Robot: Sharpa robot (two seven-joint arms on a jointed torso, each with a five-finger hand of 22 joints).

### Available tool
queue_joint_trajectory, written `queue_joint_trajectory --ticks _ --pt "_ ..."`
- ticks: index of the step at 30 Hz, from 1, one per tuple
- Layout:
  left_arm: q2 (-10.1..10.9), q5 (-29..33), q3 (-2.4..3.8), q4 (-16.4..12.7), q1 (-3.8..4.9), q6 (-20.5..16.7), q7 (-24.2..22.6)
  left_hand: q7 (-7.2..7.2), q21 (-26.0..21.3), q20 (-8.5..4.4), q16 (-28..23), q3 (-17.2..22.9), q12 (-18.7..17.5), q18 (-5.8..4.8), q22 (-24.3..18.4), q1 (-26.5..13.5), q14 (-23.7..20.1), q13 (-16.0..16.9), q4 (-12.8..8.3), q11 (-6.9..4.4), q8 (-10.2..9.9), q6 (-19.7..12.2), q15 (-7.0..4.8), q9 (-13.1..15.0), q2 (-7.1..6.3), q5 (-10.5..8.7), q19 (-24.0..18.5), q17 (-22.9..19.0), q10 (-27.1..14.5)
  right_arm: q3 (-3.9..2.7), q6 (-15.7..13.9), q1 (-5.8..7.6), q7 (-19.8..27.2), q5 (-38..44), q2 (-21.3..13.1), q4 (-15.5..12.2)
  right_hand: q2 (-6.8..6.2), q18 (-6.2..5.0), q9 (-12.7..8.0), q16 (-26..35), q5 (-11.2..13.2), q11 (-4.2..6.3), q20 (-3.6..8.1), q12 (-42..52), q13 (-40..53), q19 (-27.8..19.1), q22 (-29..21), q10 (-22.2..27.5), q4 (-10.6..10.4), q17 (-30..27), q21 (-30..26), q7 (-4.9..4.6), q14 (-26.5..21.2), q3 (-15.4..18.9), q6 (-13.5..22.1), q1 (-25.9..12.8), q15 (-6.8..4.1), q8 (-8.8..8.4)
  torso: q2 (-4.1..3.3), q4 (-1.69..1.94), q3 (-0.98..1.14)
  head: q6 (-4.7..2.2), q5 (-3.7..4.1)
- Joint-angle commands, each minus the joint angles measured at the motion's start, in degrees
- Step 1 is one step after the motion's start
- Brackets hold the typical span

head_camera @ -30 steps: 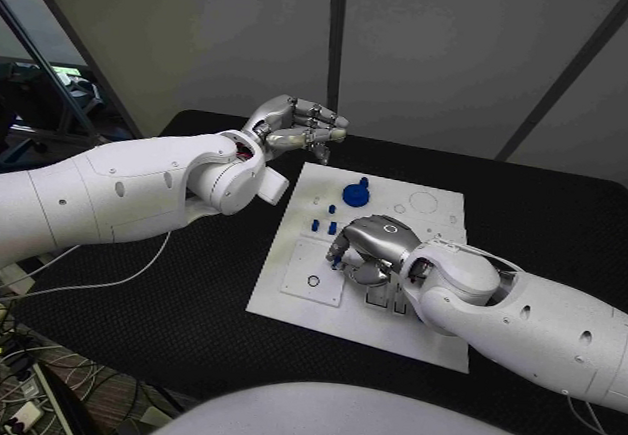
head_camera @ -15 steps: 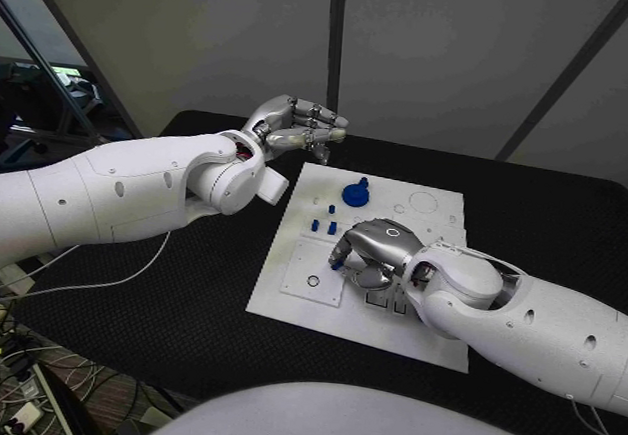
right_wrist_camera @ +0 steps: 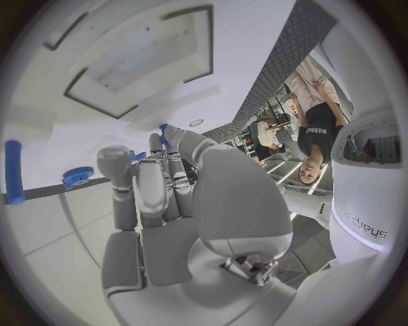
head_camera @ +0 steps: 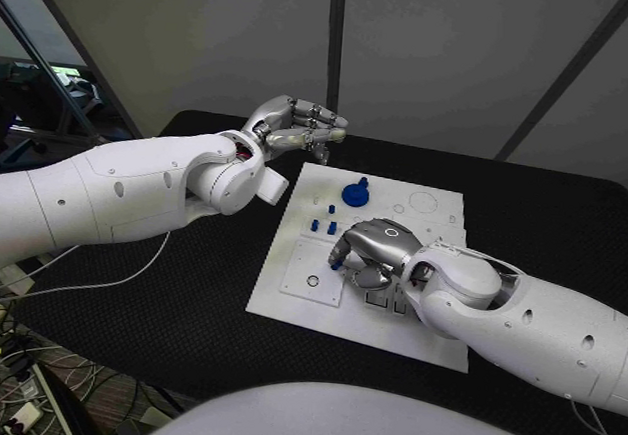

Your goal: Assemble the parts on the task board

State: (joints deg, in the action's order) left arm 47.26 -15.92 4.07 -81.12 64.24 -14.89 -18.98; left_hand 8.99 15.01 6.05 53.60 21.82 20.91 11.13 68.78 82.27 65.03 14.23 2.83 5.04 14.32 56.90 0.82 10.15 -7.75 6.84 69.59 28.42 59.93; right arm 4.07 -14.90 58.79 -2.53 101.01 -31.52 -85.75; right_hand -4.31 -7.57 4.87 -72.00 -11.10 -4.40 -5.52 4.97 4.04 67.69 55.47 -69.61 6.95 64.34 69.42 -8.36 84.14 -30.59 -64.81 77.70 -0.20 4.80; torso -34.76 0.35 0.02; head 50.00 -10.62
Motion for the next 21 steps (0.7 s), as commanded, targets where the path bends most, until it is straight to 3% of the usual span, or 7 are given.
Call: queue_joint_trajectory --ticks 1,16,21 --pt "-0.03 0.12 0.03 -0.05 0.1 0.86 -0.03 -0.02 -0.33 0.29 -0.22 -0.12 0.2 -0.82 -0.06 -0.27 -0.14 0.06 -0.33 0.18 0.23 -0.35 0.11 0.06 0.5 -0.28 -0.05 -0.06 -0.39 0.03 1.05 0.03 -0.15 0.27 0.27 0.15 0.24 0.38 0.02 -0.25 -0.11 -0.31 -0.19 0.12 0.03 0.32 0.12 -0.17 -0.06 -0.12 0.37 -0.44 1.79 -0.09 0.01 -0.24 -0.03 -0.41 -0.06 0.0 0.0 0.0 -0.07" --pt "0.01 0.12 0.03 -0.05 0.1 1.32 0.29 0.02 -0.38 0.3 -0.22 -0.15 0.31 -0.82 -0.08 -0.32 -0.17 0.09 -0.35 0.21 0.26 -0.46 0.13 0.12 0.52 -0.28 -0.05 -0.07 -0.53 0.04 0.18 0.04 0.0 0.22 0.53 0.41 -1.4 0.19 -0.76 -0.66 -0.49 -1.78 -1.31 -1.38 -0.49 -0.64 -0.67 6.01 -0.62 -0.5 -0.06 -1.34 1.43 0.35 3.43 -1.9 1.21 -1.17 0.03 -0.07 0.01 0.0 -0.05" --pt "0.03 0.12 0.03 -0.03 0.1 1.44 0.37 0.03 -0.4 0.31 -0.22 -0.18 0.38 -0.82 -0.09 -0.36 -0.19 0.11 -0.34 0.22 0.28 -0.49 0.14 0.15 0.54 -0.29 -0.05 -0.08 -0.58 0.04 -1.4 0.04 0.2 -0.01 0.27 0.37 -2.01 -0.16 -0.99 -0.09 -0.47 -2.33 -1.75 -1.25 -0.49 -1.92 -2.36 9.96 -0.57 -1.66 -1.14 -1.56 0.97 0.76 4.98 -2.05 1.73 -1.28 0.04 -0.04 0.03 0.0 -0.03"
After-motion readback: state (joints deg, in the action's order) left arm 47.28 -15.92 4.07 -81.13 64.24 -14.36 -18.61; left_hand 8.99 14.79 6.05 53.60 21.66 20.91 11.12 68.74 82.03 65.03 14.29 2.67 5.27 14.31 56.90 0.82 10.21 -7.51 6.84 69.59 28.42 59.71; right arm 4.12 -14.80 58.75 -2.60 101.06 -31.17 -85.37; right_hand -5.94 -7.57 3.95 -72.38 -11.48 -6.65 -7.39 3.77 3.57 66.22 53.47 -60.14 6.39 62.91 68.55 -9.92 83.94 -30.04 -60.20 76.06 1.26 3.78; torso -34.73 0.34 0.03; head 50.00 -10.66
